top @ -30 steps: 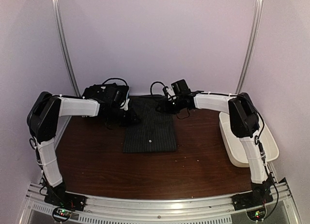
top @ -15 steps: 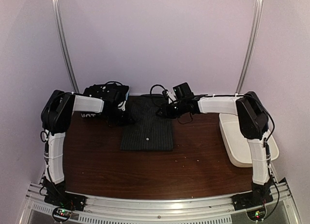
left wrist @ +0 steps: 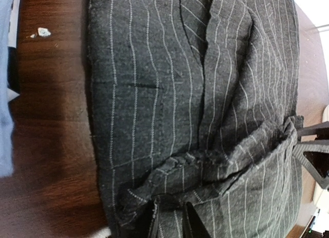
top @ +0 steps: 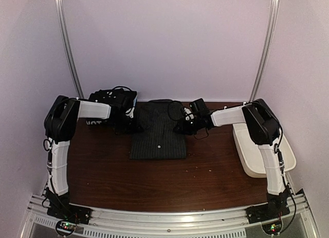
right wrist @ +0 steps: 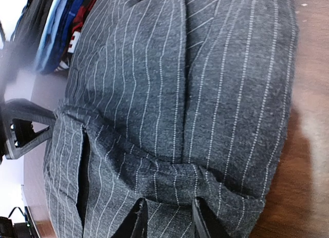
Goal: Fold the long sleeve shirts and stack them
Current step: Adjust the 2/3-rectangle-folded shirt at the center of the board, then pick up the 2/3-rectangle-folded shirt from the center of the board, then fold the 2/3-rectangle-folded shirt at the center of the board.
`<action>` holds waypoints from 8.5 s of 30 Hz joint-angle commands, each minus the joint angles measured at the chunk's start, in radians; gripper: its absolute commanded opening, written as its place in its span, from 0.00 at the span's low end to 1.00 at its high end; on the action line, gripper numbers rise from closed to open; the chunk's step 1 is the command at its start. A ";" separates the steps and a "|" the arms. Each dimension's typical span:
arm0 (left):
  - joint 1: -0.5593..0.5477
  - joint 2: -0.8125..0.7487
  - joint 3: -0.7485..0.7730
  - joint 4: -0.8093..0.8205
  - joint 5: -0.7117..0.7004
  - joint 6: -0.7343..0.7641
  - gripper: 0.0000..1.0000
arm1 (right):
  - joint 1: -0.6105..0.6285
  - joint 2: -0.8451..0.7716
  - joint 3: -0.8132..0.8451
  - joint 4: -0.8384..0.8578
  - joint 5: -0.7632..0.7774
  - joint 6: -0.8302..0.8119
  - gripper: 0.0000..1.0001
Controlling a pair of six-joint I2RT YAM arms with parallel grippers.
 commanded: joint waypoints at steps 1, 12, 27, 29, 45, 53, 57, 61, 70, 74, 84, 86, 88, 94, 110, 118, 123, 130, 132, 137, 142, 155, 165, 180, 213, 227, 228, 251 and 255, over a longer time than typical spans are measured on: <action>0.004 0.003 0.056 -0.036 -0.012 0.044 0.18 | -0.011 -0.037 -0.005 -0.009 0.036 0.033 0.32; 0.004 -0.257 -0.085 -0.023 -0.044 0.020 0.21 | 0.096 -0.144 0.038 0.001 0.041 -0.010 0.36; 0.001 -0.506 -0.492 0.085 0.050 -0.048 0.20 | 0.135 0.226 0.405 -0.017 -0.043 0.022 0.36; -0.003 -0.526 -0.522 0.090 0.052 -0.049 0.20 | 0.119 0.270 0.424 0.003 -0.054 0.046 0.36; -0.031 -0.532 -0.624 0.167 0.078 -0.078 0.22 | 0.071 0.184 0.436 0.009 -0.174 0.046 0.46; -0.036 -0.526 -0.639 0.186 0.081 -0.087 0.23 | 0.016 0.049 0.226 0.053 -0.166 0.032 0.45; -0.039 -0.531 -0.646 0.188 0.075 -0.089 0.23 | 0.005 -0.018 0.075 0.070 -0.163 0.027 0.45; -0.046 -0.528 -0.649 0.191 0.079 -0.084 0.24 | 0.006 -0.158 -0.116 0.142 -0.139 0.016 0.44; -0.055 -0.528 -0.662 0.197 0.073 -0.077 0.25 | 0.016 -0.434 -0.459 0.221 -0.096 0.037 0.43; -0.055 -0.525 -0.671 0.200 0.046 -0.080 0.25 | 0.041 -0.516 -0.592 0.230 -0.063 0.049 0.40; -0.055 -0.487 -0.652 0.217 0.032 -0.086 0.25 | 0.095 -0.508 -0.661 0.316 -0.056 0.111 0.29; -0.055 -0.481 -0.649 0.214 0.028 -0.085 0.25 | 0.097 -0.486 -0.670 0.324 -0.050 0.120 0.27; -0.055 -0.476 -0.646 0.214 0.027 -0.085 0.25 | 0.097 -0.464 -0.676 0.333 -0.057 0.125 0.26; -0.055 -0.457 -0.641 0.217 0.028 -0.083 0.25 | 0.097 -0.410 -0.706 0.344 -0.039 0.135 0.26; -0.055 -0.440 -0.649 0.198 0.011 -0.069 0.26 | 0.100 -0.509 -0.797 0.251 0.061 0.097 0.27; -0.060 -0.418 -0.641 0.191 0.011 -0.066 0.28 | 0.128 -0.470 -0.768 0.260 0.059 0.091 0.30; -0.072 -0.394 -0.627 0.188 0.009 -0.068 0.28 | 0.141 -0.449 -0.758 0.271 0.064 0.098 0.30; -0.089 -0.376 -0.618 0.188 0.029 -0.090 0.23 | 0.141 -0.439 -0.753 0.280 0.073 0.097 0.29; -0.090 -0.376 -0.618 0.188 0.039 -0.103 0.20 | 0.141 -0.434 -0.748 0.283 0.074 0.094 0.29; -0.090 -0.374 -0.611 0.188 0.059 -0.119 0.12 | 0.141 -0.420 -0.735 0.287 0.079 0.088 0.26; -0.091 -0.379 -0.599 0.186 0.087 -0.125 0.02 | 0.141 -0.428 -0.729 0.282 0.094 0.075 0.14; -0.150 -0.552 -0.747 0.148 0.088 -0.162 0.00 | 0.182 -0.638 -0.894 0.253 0.101 0.080 0.00; -0.288 -0.785 -0.937 0.145 0.036 -0.288 0.00 | 0.340 -0.895 -1.072 0.204 0.176 0.174 0.00; -0.318 -1.010 -0.954 0.016 0.001 -0.280 0.00 | 0.413 -1.051 -1.059 0.072 0.255 0.175 0.00; -0.011 -0.139 -0.270 0.190 0.181 -0.103 0.00 | 0.004 -0.190 -0.366 0.154 0.098 0.111 0.00; -0.076 -0.773 -0.853 0.223 0.117 -0.221 0.00 | 0.197 -0.785 -0.882 0.249 0.270 0.225 0.00; -0.075 -0.777 -0.846 0.218 0.111 -0.218 0.00 | 0.198 -0.796 -0.877 0.246 0.276 0.223 0.00; 0.057 -0.500 -0.350 0.038 0.087 0.032 0.52 | 0.094 -0.493 -0.399 0.024 0.322 0.020 0.48; -0.008 -0.541 -0.439 0.040 0.070 -0.001 0.34 | 0.188 -0.483 -0.370 0.056 0.321 0.000 0.48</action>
